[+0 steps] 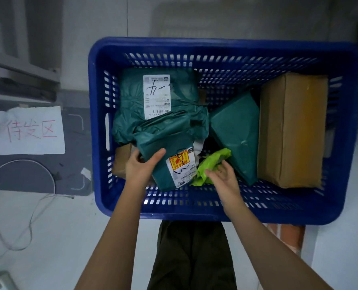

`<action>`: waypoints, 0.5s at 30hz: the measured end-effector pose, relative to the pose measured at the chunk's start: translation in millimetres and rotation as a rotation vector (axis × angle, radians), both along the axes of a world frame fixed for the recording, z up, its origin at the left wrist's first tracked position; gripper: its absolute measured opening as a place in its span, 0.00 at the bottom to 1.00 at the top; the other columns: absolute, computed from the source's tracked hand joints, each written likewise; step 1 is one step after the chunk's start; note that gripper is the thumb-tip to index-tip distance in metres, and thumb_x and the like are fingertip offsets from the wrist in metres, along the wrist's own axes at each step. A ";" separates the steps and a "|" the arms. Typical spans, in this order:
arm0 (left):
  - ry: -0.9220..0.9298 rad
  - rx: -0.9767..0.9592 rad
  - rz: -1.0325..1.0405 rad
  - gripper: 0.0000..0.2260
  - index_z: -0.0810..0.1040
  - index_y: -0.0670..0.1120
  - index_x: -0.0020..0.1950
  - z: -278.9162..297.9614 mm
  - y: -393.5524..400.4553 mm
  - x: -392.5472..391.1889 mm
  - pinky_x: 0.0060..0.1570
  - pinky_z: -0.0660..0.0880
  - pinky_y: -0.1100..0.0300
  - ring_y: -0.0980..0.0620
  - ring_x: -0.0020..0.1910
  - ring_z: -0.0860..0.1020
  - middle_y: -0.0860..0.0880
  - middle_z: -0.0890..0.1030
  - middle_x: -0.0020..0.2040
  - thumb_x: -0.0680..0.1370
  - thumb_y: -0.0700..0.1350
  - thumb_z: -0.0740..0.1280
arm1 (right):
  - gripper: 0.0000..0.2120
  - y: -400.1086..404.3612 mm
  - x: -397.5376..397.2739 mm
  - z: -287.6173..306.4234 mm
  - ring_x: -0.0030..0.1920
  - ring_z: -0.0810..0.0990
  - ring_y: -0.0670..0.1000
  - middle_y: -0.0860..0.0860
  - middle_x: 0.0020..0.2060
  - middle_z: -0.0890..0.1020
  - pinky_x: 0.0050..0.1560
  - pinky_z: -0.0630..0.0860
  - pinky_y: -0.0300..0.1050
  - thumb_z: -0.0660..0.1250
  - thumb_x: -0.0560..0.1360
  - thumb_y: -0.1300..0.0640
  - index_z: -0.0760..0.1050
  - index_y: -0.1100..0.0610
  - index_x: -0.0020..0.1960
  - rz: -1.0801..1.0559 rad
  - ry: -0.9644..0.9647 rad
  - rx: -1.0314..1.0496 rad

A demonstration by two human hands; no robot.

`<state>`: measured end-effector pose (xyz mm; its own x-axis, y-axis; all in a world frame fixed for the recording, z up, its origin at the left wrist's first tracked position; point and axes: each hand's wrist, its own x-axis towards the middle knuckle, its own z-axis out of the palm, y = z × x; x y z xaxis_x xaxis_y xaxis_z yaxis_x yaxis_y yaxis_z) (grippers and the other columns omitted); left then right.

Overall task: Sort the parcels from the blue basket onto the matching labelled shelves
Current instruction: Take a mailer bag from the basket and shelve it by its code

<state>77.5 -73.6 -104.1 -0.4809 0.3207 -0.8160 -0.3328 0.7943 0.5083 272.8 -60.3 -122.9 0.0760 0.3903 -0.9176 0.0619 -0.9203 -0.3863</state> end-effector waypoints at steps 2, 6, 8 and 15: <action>0.019 -0.003 0.066 0.13 0.75 0.50 0.52 5.3 -8.6 -7.1 0.38 0.79 0.54 0.48 0.48 0.80 0.52 0.79 0.48 0.71 0.48 0.73 | 0.34 -3.1 -2.5 3.8 0.64 0.72 0.47 0.51 0.69 0.70 0.59 0.67 0.39 0.71 0.73 0.61 0.59 0.53 0.74 0.048 0.085 -0.022; 0.010 0.036 0.237 0.23 0.73 0.49 0.59 15.7 -18.9 -18.1 0.53 0.79 0.46 0.49 0.53 0.80 0.53 0.79 0.53 0.68 0.55 0.73 | 0.35 -3.2 -7.6 6.3 0.64 0.71 0.47 0.50 0.70 0.69 0.59 0.69 0.39 0.73 0.71 0.59 0.61 0.54 0.73 0.096 0.099 0.007; -0.028 0.083 0.350 0.27 0.71 0.48 0.61 21.1 -22.8 -19.2 0.46 0.81 0.52 0.53 0.50 0.81 0.51 0.79 0.57 0.67 0.59 0.70 | 0.32 -0.6 -11.0 9.8 0.62 0.73 0.45 0.48 0.67 0.71 0.58 0.70 0.39 0.72 0.71 0.58 0.63 0.53 0.72 0.054 0.076 0.051; -0.202 0.105 0.507 0.28 0.67 0.45 0.70 40.6 -30.8 1.5 0.50 0.79 0.41 0.47 0.55 0.80 0.46 0.78 0.63 0.74 0.56 0.66 | 0.40 3.5 -15.7 28.9 0.66 0.71 0.47 0.42 0.65 0.73 0.66 0.71 0.49 0.77 0.64 0.46 0.62 0.46 0.72 0.346 0.088 0.129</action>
